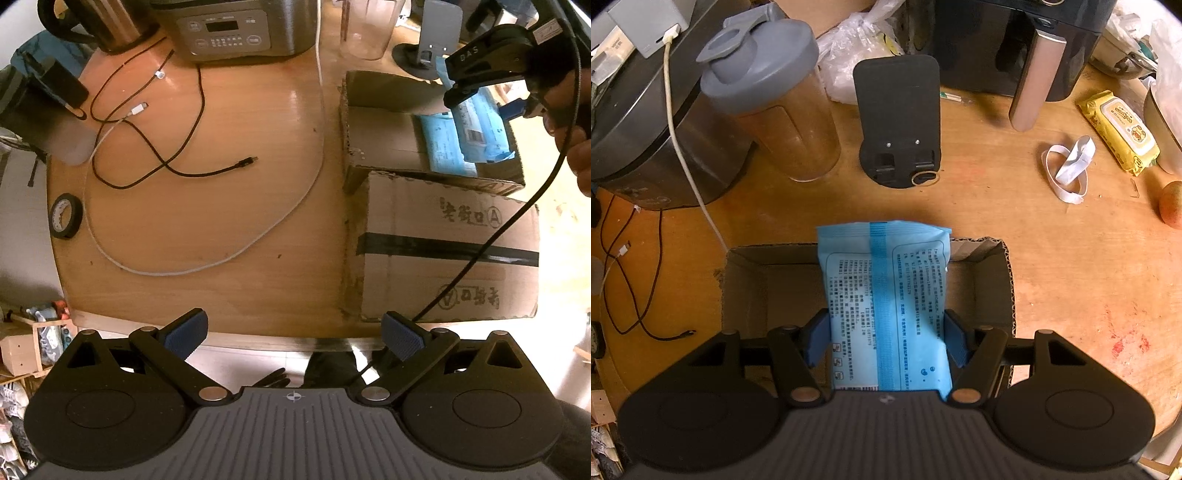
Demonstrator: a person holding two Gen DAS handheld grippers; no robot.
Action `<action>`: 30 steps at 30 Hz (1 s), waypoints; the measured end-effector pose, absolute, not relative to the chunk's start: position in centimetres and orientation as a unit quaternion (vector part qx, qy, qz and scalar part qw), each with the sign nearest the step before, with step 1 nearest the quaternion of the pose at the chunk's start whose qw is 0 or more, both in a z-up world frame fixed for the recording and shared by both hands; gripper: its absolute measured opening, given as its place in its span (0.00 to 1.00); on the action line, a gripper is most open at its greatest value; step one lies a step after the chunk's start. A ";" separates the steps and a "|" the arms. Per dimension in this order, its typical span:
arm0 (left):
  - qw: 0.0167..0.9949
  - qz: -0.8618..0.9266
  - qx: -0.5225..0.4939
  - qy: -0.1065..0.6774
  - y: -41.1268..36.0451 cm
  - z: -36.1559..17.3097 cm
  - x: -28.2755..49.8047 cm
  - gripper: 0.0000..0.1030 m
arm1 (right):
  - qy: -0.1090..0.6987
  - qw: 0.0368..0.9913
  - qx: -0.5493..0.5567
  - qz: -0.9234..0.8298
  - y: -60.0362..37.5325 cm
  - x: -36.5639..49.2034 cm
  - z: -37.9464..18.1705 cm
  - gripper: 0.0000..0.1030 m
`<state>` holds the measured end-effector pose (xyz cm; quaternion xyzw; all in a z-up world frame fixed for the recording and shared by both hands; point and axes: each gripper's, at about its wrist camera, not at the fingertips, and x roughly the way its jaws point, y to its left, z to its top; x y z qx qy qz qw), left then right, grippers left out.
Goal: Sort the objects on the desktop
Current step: 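Lower the right gripper with the packet deeper into the box beside the other packet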
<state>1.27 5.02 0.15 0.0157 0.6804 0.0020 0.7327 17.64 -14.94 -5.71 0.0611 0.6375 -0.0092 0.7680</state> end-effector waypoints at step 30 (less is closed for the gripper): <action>0.728 0.008 0.004 0.685 6.5 -0.3 1.2 1.00 | 0.645 0.761 0.067 0.001 -11.6 18.0 -6.8 0.61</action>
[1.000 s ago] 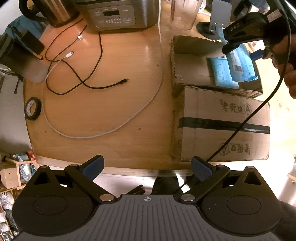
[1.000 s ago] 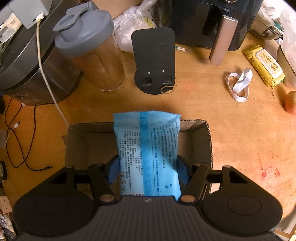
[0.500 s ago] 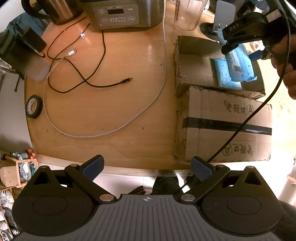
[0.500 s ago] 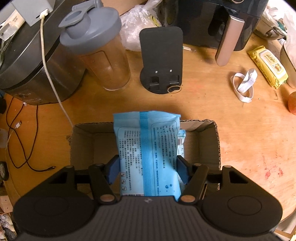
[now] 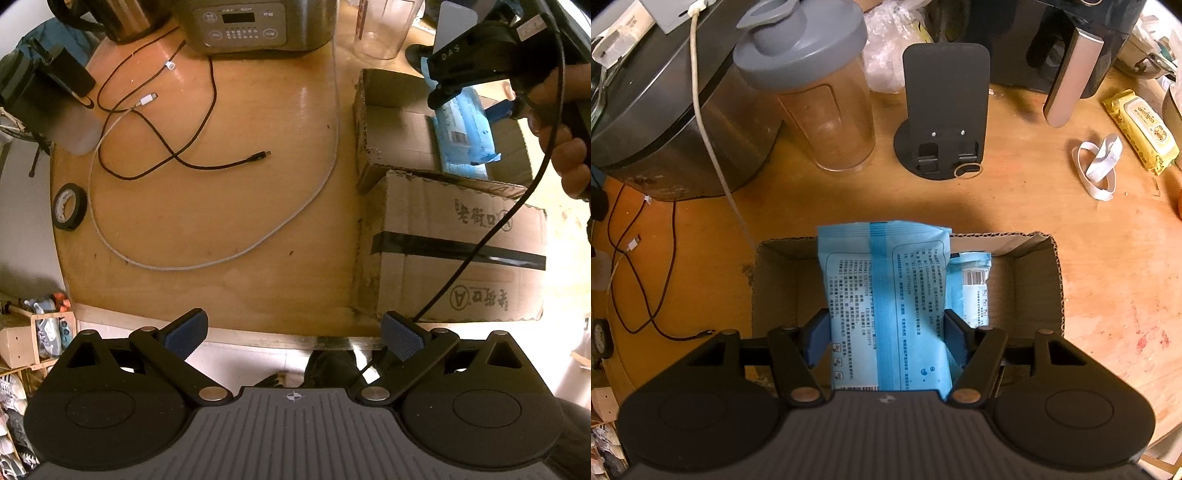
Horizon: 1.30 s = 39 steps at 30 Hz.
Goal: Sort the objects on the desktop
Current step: 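Lower the right gripper with the packet deeper into the box beside the other packet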
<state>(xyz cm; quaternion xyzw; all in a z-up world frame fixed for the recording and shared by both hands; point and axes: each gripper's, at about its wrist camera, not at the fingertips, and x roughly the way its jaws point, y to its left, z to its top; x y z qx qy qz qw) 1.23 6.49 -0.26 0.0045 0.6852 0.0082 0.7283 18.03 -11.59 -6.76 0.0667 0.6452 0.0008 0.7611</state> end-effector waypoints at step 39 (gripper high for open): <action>0.722 0.018 -0.006 0.692 7.7 -0.7 1.2 1.00 | 0.659 0.746 0.092 -0.009 -9.4 18.3 -9.9 0.61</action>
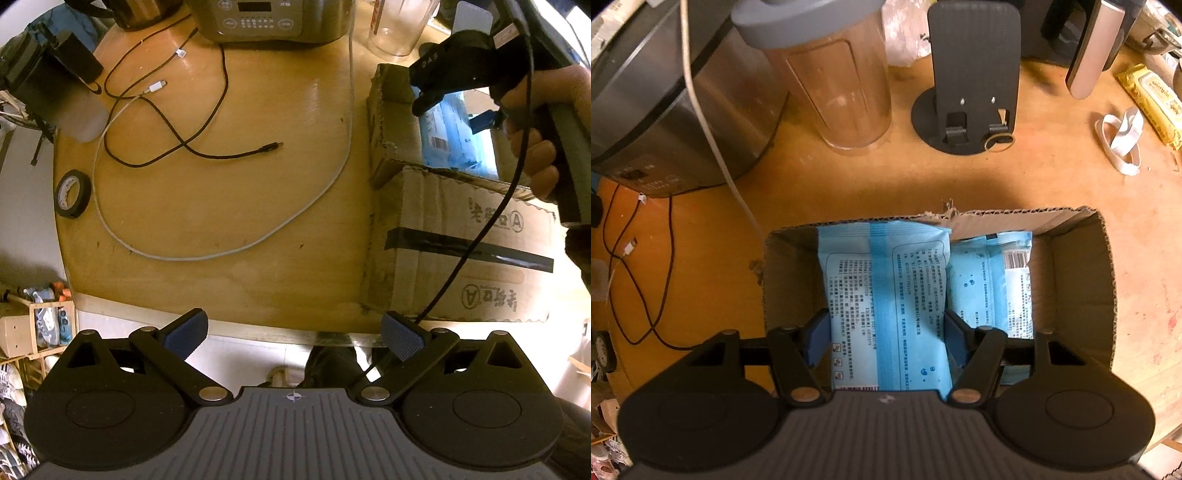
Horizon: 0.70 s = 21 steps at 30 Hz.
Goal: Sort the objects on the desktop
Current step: 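Lower the right gripper with the packet deeper into the box beside the other packet, then open the right gripper to release the packet in the box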
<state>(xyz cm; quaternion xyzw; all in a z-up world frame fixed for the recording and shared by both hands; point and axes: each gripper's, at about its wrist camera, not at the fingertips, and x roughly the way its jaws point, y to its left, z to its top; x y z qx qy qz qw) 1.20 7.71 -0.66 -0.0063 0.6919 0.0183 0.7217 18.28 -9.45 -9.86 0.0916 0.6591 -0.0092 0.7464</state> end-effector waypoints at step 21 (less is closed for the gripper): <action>0.719 0.028 -0.008 0.695 8.3 -0.8 1.3 1.00 | 0.670 0.739 0.070 -0.009 -8.5 18.7 -14.1 0.79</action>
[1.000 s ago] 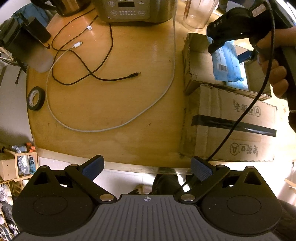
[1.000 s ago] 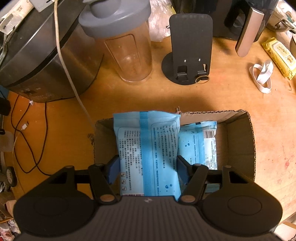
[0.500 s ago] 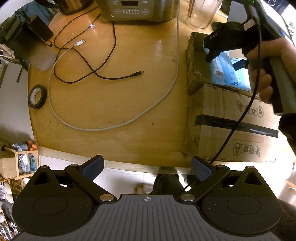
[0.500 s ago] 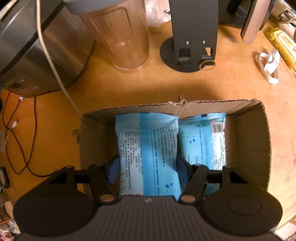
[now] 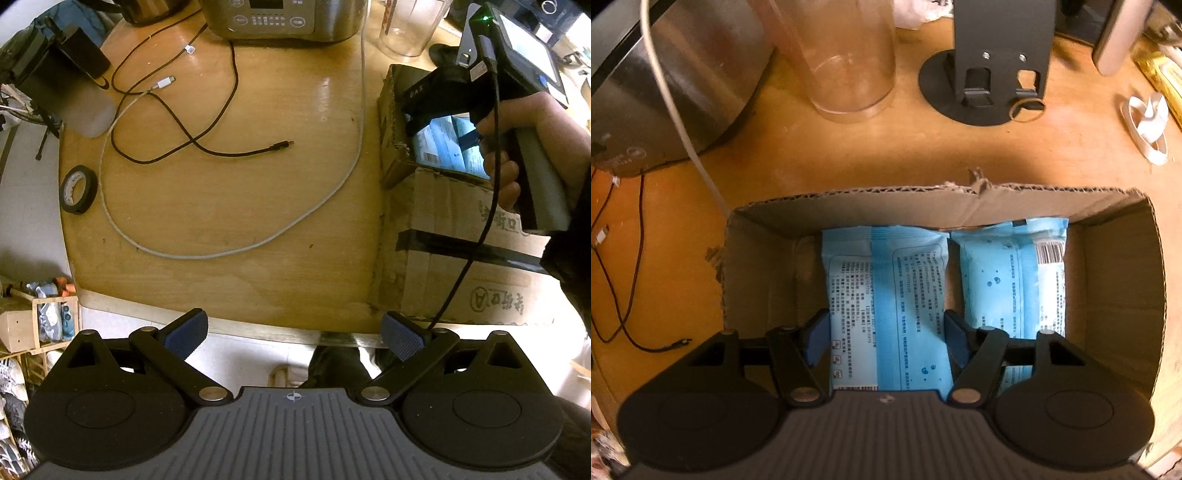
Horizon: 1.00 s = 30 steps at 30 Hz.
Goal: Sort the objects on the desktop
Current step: 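Open the right gripper to release the packet in the box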
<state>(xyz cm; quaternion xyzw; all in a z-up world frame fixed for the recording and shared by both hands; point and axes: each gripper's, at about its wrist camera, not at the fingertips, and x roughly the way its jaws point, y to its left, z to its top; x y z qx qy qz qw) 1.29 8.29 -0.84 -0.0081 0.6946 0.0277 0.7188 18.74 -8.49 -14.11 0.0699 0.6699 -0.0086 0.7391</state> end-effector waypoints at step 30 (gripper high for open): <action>0.720 0.025 -0.005 0.694 7.5 -0.6 1.4 1.00 | 0.658 0.749 0.071 0.011 -8.5 18.6 -11.3 1.00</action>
